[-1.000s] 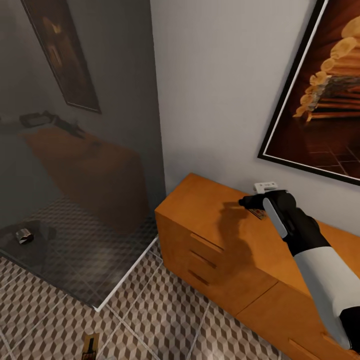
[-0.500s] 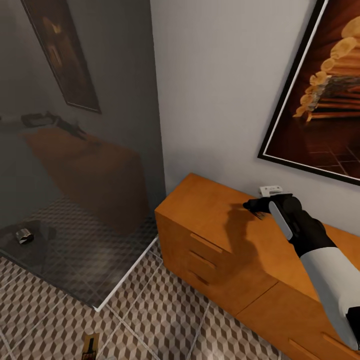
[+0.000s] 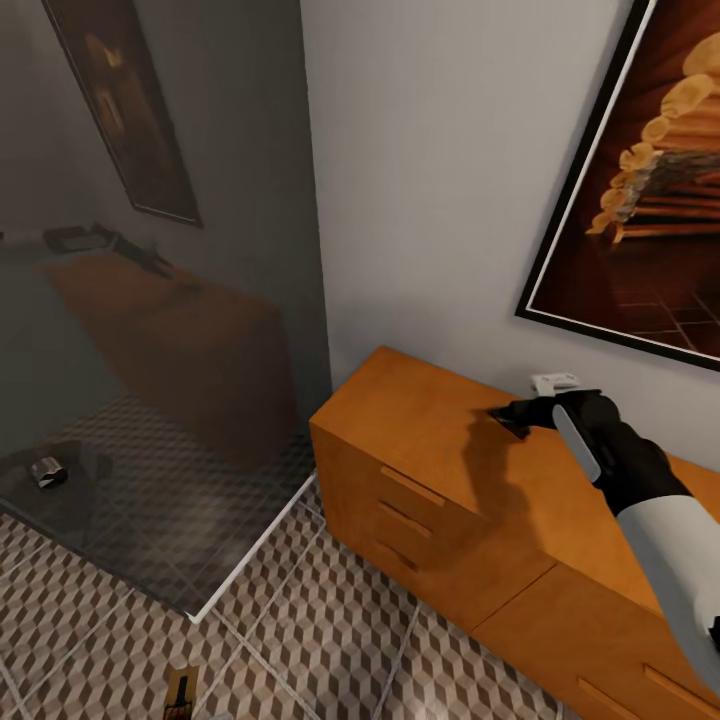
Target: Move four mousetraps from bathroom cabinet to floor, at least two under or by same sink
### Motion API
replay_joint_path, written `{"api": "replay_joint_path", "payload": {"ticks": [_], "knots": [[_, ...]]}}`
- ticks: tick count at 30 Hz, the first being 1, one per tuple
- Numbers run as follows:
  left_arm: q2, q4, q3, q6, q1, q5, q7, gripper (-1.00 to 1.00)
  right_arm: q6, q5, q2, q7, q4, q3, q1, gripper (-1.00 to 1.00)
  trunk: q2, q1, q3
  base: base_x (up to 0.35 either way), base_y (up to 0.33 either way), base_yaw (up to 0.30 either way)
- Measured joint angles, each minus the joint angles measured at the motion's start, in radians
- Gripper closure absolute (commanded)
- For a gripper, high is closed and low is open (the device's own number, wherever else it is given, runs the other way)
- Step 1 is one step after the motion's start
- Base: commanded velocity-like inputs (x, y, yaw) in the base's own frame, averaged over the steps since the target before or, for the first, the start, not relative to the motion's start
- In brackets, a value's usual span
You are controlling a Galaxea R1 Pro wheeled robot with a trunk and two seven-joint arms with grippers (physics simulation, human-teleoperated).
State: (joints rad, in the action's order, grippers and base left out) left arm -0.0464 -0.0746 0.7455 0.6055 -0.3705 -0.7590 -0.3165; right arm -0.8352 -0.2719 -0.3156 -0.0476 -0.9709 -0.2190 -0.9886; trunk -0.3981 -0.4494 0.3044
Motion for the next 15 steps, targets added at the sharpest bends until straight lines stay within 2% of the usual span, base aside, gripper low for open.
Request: {"api": "replay_joint_path", "payload": {"ticks": [7, 15], "knots": [[0.000, 0.000, 0.000, 0.000, 0.000, 0.000, 0.000, 1.00, 0.041, -0.006, -0.013, 0.065, 0.031, 0.000, 0.000, -1.00, 0.000, 0.000, 0.000, 0.000, 0.000, 0.000], [0.000, 0.000, 0.000, 0.000, 0.000, 0.000, 0.000, 1.00, 0.050, 0.002, -0.017, 0.085, 0.038, -0.001, 0.000, -1.00, 0.000, 0.000, 0.000, 0.000, 0.000, 0.000]]}}
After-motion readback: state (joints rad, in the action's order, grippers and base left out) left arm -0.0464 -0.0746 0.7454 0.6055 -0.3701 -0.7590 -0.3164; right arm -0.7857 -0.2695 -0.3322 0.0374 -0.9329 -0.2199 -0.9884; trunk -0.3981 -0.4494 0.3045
